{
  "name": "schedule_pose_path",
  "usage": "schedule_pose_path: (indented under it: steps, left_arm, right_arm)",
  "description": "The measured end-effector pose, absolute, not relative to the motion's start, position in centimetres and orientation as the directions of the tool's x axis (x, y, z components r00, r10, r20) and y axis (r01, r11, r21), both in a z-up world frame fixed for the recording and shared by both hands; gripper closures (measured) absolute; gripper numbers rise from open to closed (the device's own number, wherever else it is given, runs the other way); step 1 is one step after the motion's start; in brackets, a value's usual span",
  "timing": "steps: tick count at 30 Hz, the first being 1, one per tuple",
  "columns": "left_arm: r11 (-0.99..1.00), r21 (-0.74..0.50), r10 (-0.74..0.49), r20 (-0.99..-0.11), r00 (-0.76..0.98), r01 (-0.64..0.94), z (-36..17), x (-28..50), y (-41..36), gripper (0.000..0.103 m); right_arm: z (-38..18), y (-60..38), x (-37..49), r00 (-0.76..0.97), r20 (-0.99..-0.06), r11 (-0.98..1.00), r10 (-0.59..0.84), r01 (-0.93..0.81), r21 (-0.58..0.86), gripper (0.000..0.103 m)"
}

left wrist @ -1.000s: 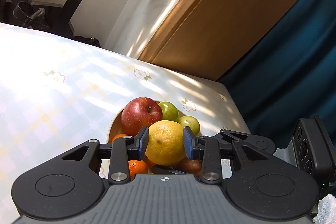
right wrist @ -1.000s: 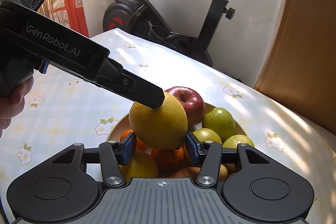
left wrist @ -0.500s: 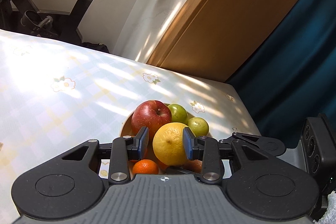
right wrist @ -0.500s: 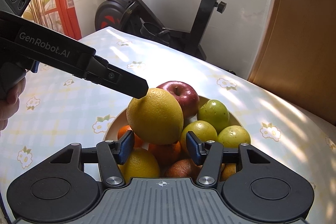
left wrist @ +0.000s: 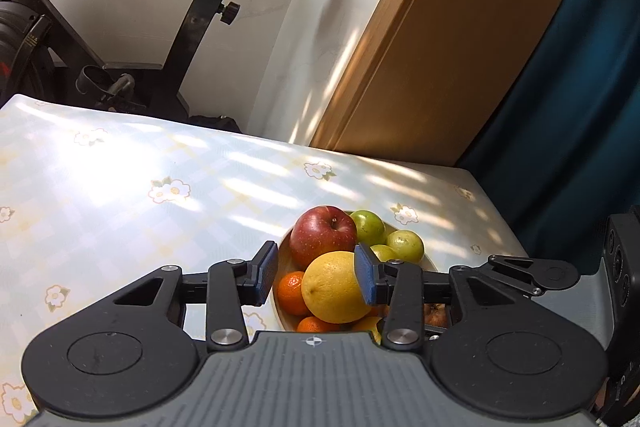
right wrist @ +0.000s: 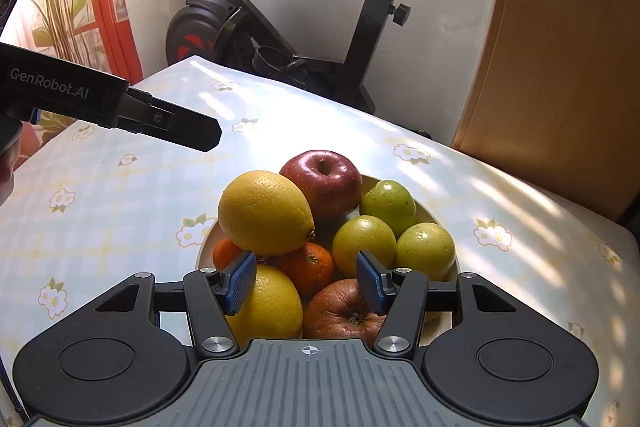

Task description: Organize fruits

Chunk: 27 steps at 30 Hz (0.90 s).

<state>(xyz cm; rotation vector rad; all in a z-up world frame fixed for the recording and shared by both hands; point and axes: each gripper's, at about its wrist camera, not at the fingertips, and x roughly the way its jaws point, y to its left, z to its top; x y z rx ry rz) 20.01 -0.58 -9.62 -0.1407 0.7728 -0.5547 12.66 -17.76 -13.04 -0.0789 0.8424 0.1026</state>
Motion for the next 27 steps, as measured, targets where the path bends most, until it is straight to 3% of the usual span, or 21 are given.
schedule_pose_path:
  steps: [10, 16, 23, 27]
  left_arm:
    - [0.893, -0.167, -0.433, -0.58, 0.691, 0.419, -7.2, 16.8, 0.0, 0.029]
    - [0.909, -0.073, -0.384, -0.533, 0.754, 0.411, -5.6, 14.1, 0.4, 0.008]
    - [0.92, -0.045, -0.356, -0.514, 0.78, 0.39, -4.1, 11.6, 1.2, 0.001]
    - [0.926, -0.052, -0.347, -0.512, 0.786, 0.375, -3.5, 10.4, 1.4, 0.0]
  right_arm:
    - [-11.5, -18.7, 9.6, 0.714, -0.7, 1.0, 0.012, -0.02, -0.004, 0.051]
    - [-9.6, -19.3, 6.9, 0.774, -0.633, 0.998, -0.033, 0.058, 0.019, 0.04]
    - [-6.8, -19.8, 4.0, 0.838, -0.539, 0.989, -0.08, 0.134, 0.062, 0.0]
    - [-5.7, -19.7, 2.7, 0.856, -0.509, 0.984, -0.091, 0.157, 0.088, 0.0]
